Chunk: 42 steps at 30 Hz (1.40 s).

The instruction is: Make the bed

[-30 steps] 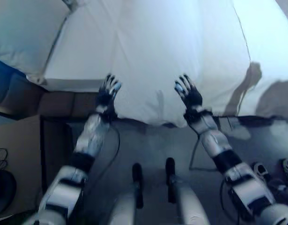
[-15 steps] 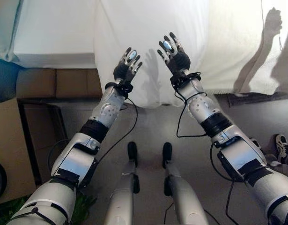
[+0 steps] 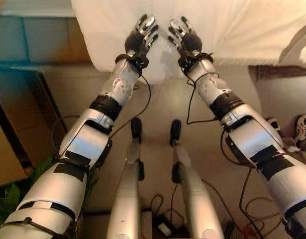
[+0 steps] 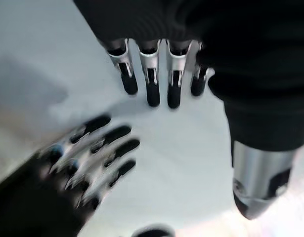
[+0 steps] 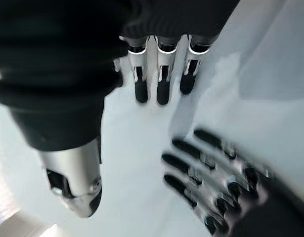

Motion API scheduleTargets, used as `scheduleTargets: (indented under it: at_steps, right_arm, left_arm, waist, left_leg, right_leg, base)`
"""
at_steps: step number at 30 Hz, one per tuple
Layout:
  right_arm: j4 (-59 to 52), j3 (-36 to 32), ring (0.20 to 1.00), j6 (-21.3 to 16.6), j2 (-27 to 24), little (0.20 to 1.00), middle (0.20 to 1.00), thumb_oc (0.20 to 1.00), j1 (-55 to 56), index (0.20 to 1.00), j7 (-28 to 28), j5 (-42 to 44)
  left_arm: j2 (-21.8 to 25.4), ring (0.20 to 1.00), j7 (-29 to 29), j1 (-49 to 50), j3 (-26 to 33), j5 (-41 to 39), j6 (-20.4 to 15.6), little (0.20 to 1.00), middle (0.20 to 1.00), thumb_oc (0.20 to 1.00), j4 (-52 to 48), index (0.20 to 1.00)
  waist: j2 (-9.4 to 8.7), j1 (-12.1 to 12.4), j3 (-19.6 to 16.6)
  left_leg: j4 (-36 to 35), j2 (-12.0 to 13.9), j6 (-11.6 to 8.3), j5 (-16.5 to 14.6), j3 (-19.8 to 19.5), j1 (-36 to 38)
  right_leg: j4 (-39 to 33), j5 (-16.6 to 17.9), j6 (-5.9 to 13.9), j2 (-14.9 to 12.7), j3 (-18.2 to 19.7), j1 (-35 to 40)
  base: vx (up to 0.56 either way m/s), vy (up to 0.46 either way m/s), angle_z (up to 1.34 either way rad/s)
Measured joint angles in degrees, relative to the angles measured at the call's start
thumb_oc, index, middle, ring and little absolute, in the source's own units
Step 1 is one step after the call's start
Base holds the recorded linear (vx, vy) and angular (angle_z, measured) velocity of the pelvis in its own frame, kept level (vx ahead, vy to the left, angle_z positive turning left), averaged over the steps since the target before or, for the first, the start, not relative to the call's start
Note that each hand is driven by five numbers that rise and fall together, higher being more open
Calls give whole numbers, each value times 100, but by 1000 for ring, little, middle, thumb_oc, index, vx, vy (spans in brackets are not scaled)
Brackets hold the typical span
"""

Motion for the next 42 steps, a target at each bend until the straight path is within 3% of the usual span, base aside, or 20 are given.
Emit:
scheduleTargets:
  at_steps: [7, 15, 18, 28, 31, 37, 39, 42]
  right_arm:
    - [232, 318, 1000, -1, -67, 1000, 1000, 1000, -358, 1000, -448, -244]
    - [406, 317, 1000, 1, -272, 1000, 1000, 1000, -182, 1000, -699, -546]
    - [500, 47, 1000, 43, -620, 1000, 1000, 1000, 299, 1000, -747, -752]
    - [661, -1600, 1000, 138, -790, 1000, 1000, 1000, 2594, 1000, -808, -796]
    - [643, -2040, 1000, 163, -556, 1000, 1000, 1000, 3670, 1000, -786, -1310]
    - [967, -2379, 1000, 341, -528, 1000, 1000, 1000, 5461, 1000, -620, -1912]
    - [1083, -2387, 1000, 421, -533, 1000, 1000, 1000, 6065, 1000, -465, -2712]
    - [1101, -2410, 1000, 466, -501, 1000, 1000, 1000, 6730, 1000, -392, -3485]
  left_arm:
    - [255, 1000, 527, -470, -151, -2, -311, 1000, 1000, 1000, 493, 1000]
    - [483, 1000, 874, -356, -209, 85, -339, 1000, 1000, 1000, 647, 1000]
    - [723, 1000, 919, 139, 51, 293, -328, 1000, 1000, 1000, 596, 1000]
    - [1140, 1000, 1045, 2563, 1450, 789, -236, 1000, 1000, 1000, 584, 1000]
    - [955, 1000, 1028, 3640, 1940, 1278, -84, 1000, 1000, 1000, 743, 1000]
    - [641, 1000, 841, 5187, 1872, 2684, 236, 1000, 1000, 1000, 848, 1000]
    - [549, 1000, 621, 5633, 1830, 3590, 244, 1000, 1000, 1000, 851, 1000]
    - [365, 1000, 530, 6214, 1885, 4243, 213, 1000, 1000, 1000, 783, 1000]
  waist:
    - [8, 17, 13]
    - [9, 80, 14]
    - [9, 137, 14]
    - [9, 75, 15]
    - [15, -22, 25]
    - [19, -27, 43]
    - [18, -34, 123]
    - [36, -20, 94]
  left_leg:
    - [41, 13, -88, 144, -196, -784]
    - [215, -36, -80, 156, -225, -1043]
    - [257, -58, -81, 155, -234, -1033]
    - [355, -152, -84, 149, -190, -813]
    - [343, -162, -113, 124, -165, -476]
    - [242, -178, -126, 66, -25, 593]
    - [252, -201, -52, -17, -4, 1427]
    - [213, -191, -40, -144, -11, 2462]
  right_leg:
    - [208, -4, -3, 15, -139, -813]
    - [760, -196, -9, -73, -161, -1233]
    - [927, -254, 3, -107, -171, -1271]
    - [1408, -446, 40, -232, -122, -1246]
    - [1478, -496, 49, -265, -104, -957]
    - [1670, -665, 79, -312, -22, -74]
    - [1794, -822, 91, -319, 8, 698]
    - [1816, -994, 86, -313, -32, 1704]
  base:
    - [2, 7, 4]
    - [-11, 20, 1]
    - [-15, 16, 2]
    - [-50, 21, 3]
    - [-93, 4, 0]
    - [-61, 9, -3]
    - [31, -49, 0]
    - [38, -75, 4]
